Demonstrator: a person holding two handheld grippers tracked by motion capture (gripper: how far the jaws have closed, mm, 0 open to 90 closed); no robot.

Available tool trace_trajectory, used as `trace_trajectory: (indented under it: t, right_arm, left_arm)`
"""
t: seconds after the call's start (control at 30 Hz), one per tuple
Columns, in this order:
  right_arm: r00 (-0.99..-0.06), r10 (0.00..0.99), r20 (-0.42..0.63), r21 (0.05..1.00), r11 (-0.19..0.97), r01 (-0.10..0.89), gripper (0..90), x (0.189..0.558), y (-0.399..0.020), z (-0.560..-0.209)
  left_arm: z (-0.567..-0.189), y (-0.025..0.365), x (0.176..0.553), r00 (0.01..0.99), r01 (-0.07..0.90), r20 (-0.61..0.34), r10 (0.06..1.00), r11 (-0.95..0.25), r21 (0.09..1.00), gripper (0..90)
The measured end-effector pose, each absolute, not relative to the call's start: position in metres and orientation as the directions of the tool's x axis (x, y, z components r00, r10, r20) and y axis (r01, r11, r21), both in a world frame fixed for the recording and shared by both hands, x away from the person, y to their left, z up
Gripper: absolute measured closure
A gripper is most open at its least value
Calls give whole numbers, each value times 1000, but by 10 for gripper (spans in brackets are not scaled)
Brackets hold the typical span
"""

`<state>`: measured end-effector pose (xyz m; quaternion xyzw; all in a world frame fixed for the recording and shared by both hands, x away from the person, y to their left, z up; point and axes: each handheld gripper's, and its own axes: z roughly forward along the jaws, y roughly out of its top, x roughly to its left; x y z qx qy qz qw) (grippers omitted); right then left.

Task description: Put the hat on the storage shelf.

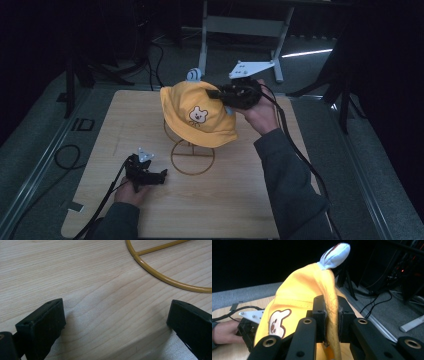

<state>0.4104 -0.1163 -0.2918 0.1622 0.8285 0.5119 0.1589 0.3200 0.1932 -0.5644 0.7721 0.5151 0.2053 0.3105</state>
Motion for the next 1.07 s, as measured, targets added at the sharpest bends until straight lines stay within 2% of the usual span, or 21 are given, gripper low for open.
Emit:
trace_trajectory:
  t: [0.47, 0.5, 0.53, 0.57, 0.6, 0.63, 0.67, 0.73, 0.77, 0.8, 0.83, 1.07]
  right_arm:
    - [-912, 384, -144, 831, 547, 100, 772, 412, -63, -318]
    - [-916, 371, -151, 826, 557, 90, 728, 410, -60, -320]
    - [-916, 371, -151, 826, 557, 90, 728, 410, -60, -320]
    - [-907, 390, -156, 819, 565, 102, 649, 408, -61, -318]
    - [-907, 390, -156, 819, 565, 102, 649, 408, -61, -318]
    - [-895, 419, -151, 824, 553, 120, 529, 407, -64, -316]
    - [-895, 419, -151, 824, 553, 120, 529, 407, -64, -316]
    - [-880, 450, -150, 823, 551, 142, 389, 406, -67, -314]
    - [-859, 489, -152, 828, 538, 160, 282, 405, -72, -312]
    - [-859, 489, -152, 828, 538, 160, 282, 405, -72, -312]
    - [-840, 528, -128, 842, 506, 189, 194, 404, -77, -310]
    - [-818, 566, -98, 870, 448, 205, 152, 400, -95, -303]
  left_arm:
    - [-564, 193, 320, 386, 667, -1, 923, -278, 691, 19]
    - [-564, 193, 320, 386, 668, -1, 922, -279, 690, 19]
    - [-564, 193, 320, 386, 668, -1, 922, -279, 690, 19]
    - [-564, 193, 320, 386, 667, -1, 922, -278, 691, 19]
    - [-564, 193, 320, 386, 667, -1, 922, -278, 691, 19]
    - [-564, 193, 320, 386, 667, -1, 922, -279, 691, 19]
    - [-564, 193, 320, 386, 667, -1, 922, -279, 691, 19]
    - [-564, 193, 320, 386, 668, -1, 922, -279, 690, 19]
    - [-564, 193, 320, 386, 667, -1, 922, -279, 691, 19]
    - [-564, 193, 320, 386, 667, -1, 922, -279, 691, 19]
    - [-564, 193, 320, 386, 667, -1, 922, -279, 690, 19]
    - [-564, 193, 320, 386, 667, -1, 922, -279, 691, 19]
